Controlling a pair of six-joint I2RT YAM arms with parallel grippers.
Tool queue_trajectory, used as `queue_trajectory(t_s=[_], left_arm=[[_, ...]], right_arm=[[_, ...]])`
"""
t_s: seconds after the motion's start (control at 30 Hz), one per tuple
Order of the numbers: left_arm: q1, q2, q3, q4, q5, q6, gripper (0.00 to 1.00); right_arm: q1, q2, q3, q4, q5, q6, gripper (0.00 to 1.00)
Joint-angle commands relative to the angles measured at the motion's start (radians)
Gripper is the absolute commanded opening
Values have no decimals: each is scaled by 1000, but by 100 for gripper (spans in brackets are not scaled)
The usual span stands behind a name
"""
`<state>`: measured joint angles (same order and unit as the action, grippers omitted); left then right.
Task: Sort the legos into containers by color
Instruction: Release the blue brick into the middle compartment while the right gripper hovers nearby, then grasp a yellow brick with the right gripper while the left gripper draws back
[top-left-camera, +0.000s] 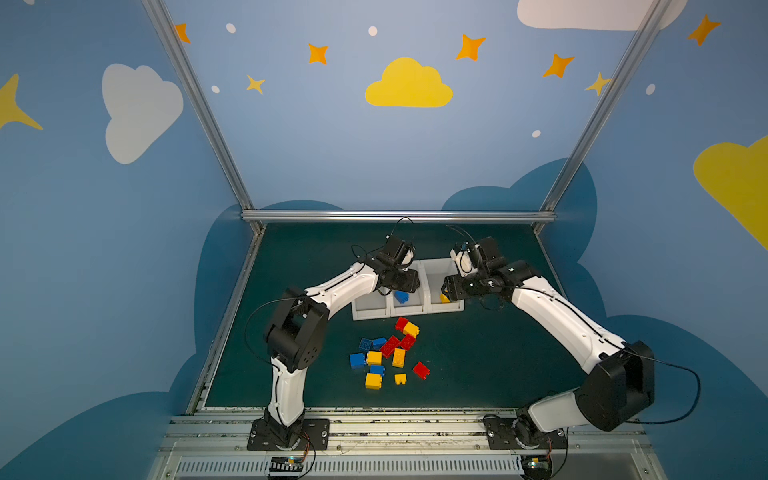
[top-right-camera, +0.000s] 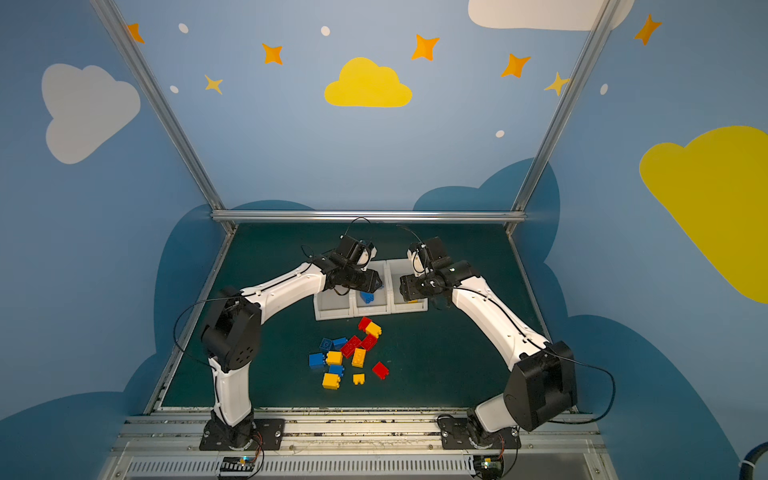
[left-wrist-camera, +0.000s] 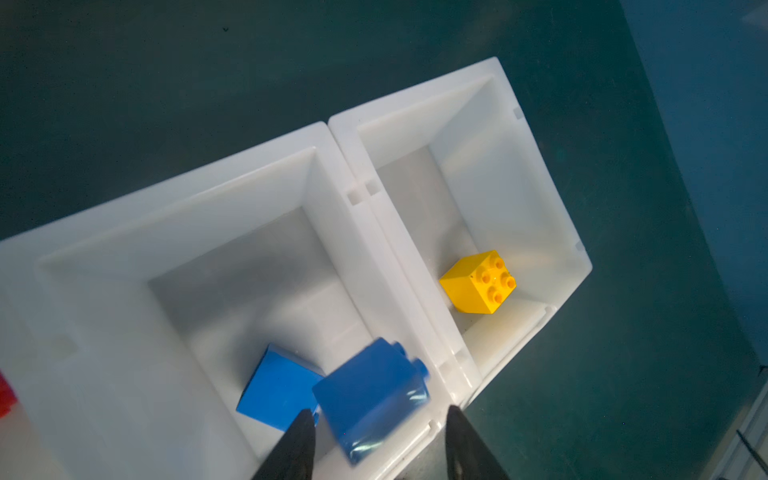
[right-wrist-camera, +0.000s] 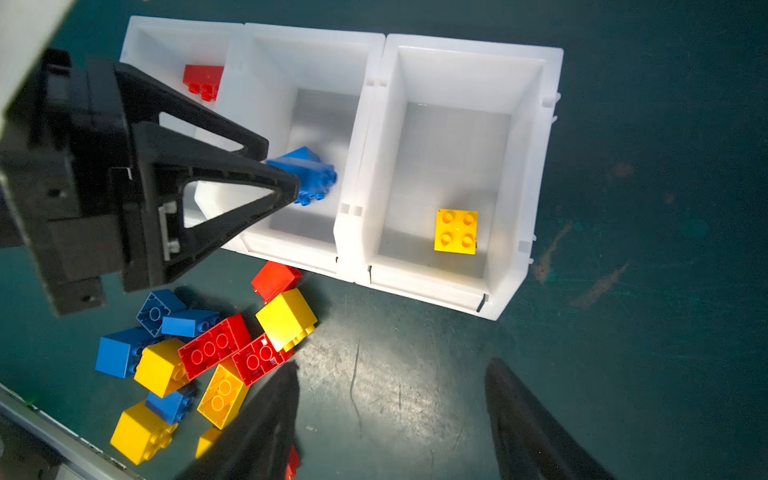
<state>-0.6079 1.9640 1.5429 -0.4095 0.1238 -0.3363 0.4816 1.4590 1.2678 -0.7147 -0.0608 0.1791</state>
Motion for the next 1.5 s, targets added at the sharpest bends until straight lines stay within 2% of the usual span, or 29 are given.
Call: queue_trajectory(t_s=[0.0, 0.53, 0.8, 1.1, 1.33, 1.47], left_arm=[[-1, -1, 22, -11, 14, 7, 56], [5, -68, -59, 27, -16, -13, 59], [14, -102, -93, 43, -23, -20, 59], [57, -189, -175, 71, -47, -36, 59], [115, -282, -261, 83, -66, -50, 60], [153, -353, -329, 88, -84, -60, 60]], right_arm=[[-8, -29, -7, -20, 3, -4, 71], [-6, -23, -45, -19, -36, 8, 71], [30, -1, -68, -23, -37, 6, 70], [141, 44, -92, -45, -42, -16, 69], [299, 73, -125, -31, -58, -101, 69], [311, 129, -90, -53, -24, -81, 68]])
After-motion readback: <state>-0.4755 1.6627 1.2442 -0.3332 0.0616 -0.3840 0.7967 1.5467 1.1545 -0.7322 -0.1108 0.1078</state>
